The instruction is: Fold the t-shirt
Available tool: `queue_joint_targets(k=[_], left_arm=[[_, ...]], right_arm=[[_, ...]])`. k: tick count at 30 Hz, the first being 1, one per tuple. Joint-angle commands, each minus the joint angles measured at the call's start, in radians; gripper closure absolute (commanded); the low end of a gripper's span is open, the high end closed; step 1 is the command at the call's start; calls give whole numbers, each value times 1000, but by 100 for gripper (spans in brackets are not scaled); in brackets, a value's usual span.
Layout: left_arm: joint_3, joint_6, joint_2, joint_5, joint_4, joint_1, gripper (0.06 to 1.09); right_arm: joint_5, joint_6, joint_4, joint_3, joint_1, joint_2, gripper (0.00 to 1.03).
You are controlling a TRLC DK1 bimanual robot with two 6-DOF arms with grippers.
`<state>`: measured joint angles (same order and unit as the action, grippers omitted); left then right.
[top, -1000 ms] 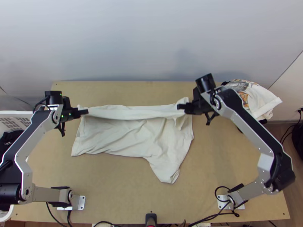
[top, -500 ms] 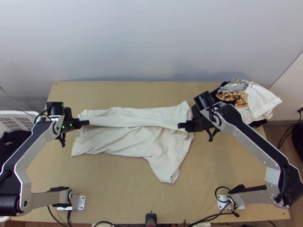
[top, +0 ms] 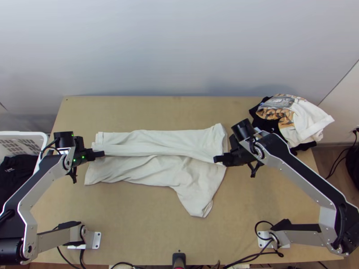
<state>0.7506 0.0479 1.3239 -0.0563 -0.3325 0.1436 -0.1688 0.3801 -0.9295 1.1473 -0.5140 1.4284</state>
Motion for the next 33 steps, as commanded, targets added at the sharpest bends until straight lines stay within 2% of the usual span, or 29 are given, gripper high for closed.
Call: queue_joint_targets(k=[1,2,3,4,6,7,9,11,12,14,19,22,29,33], left_arm=[[-31,21,1,3,78,16,105],[-31,21,9,3,92,17,102],[-30,32,11,3,93,19,95],[-27,52,11,3,95,24,82],[-7,96,28,3,81,37,51],[10,110,38,3,61,37,46],[44,139,55,1,3,37,32],[67,153,54,1,-33,31,31],[78,153,46,1,-50,27,28],[98,148,24,1,-99,19,28],[148,64,-60,-59,-332,31,28],[116,4,-143,-59,-424,31,28],[-92,-95,-302,-57,-390,57,28],[-149,-102,-324,-37,-367,57,28]], right_arm=[[9,5,32,-27,5,-11,100],[14,5,37,-29,8,-10,100],[18,6,38,-27,11,-6,99],[23,9,38,-26,14,-5,88],[29,36,38,-26,20,-6,49],[29,42,29,-24,25,-6,36],[31,43,26,-20,28,-8,26],[29,49,14,-12,32,-8,11],[31,48,9,-4,34,-8,10],[31,48,0,12,43,-8,5],[31,42,-38,61,69,-22,4],[29,43,-60,68,65,-45,4],[12,48,-175,178,32,-66,4],[-31,48,-213,278,54,-80,4]])
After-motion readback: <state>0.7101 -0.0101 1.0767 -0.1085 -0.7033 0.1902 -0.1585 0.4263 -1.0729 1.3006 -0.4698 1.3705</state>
